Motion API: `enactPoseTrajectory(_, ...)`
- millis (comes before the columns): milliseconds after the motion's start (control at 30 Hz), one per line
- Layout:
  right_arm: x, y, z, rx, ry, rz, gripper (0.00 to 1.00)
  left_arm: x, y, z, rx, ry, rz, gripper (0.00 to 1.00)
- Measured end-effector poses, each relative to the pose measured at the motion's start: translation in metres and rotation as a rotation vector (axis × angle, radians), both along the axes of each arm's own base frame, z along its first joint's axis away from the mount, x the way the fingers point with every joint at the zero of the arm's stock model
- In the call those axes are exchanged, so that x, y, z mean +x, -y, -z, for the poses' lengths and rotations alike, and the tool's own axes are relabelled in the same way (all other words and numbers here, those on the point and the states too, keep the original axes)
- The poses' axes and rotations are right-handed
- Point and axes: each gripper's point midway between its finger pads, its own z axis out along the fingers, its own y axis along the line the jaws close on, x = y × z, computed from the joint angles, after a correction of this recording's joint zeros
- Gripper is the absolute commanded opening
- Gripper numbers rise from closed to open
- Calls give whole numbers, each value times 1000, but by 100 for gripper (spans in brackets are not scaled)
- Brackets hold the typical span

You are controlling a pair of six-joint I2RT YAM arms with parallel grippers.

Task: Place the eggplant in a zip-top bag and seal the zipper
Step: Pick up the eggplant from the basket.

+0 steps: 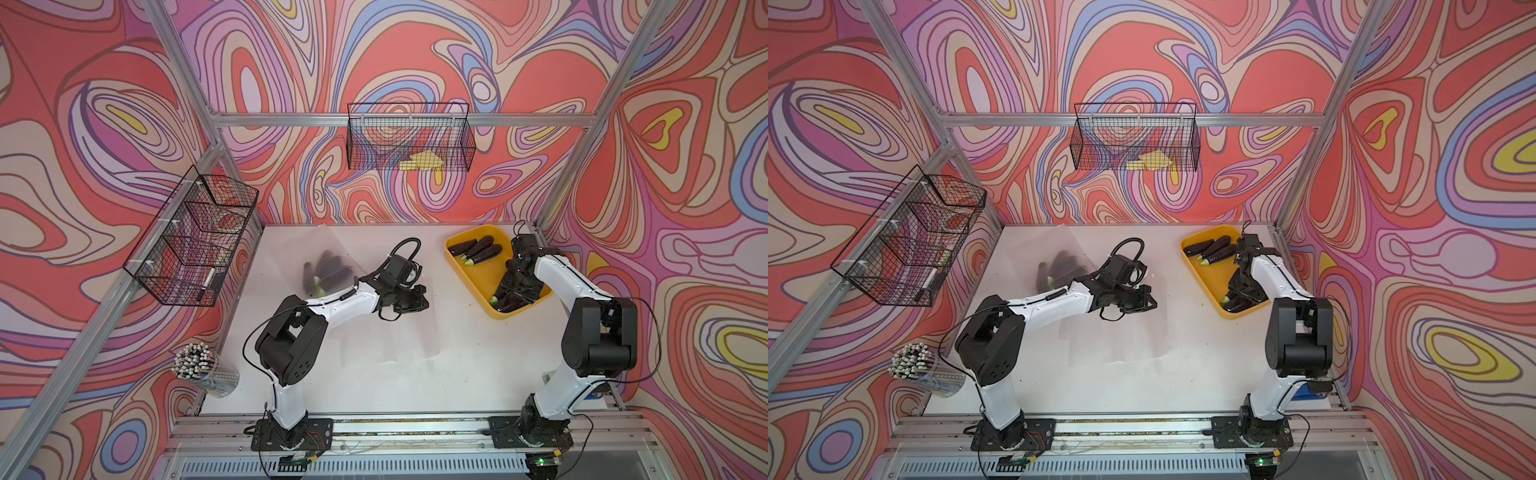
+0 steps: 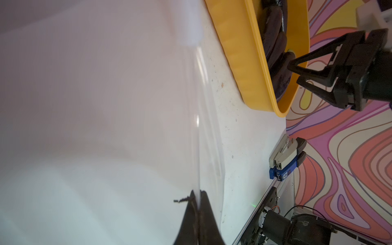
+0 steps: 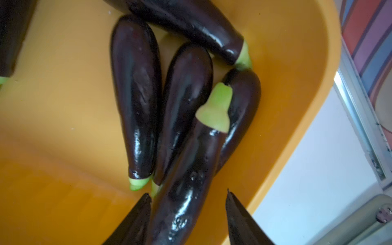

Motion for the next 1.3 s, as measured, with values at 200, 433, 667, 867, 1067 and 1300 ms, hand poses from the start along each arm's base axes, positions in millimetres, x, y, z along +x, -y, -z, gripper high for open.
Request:
enactPoseTrajectory(200, -1, -4, 11, 48, 11, 32, 59, 0, -1, 2, 1, 1, 0, 0)
enactPoseTrajectory(433, 14, -13, 28, 114, 38, 47, 58, 0, -1, 2, 4, 4, -2, 0)
enactPoseTrajectory(667, 27, -24, 36, 179, 78, 54, 44, 0, -1, 2, 7, 3, -1, 0)
enactPoseTrajectory(867, 30, -21, 23, 163, 119, 45, 32, 2, -2, 0, 21, 13, 1, 0)
enactPoseTrajectory(1067, 31, -22, -31, 138, 253, 0, 29, 4, -1, -6, 21, 25, 5, 0)
enactPoseTrajectory(1300, 47, -121, -95, 258, 500, -296, 29, 14, 6, -12, -1, 26, 13, 0)
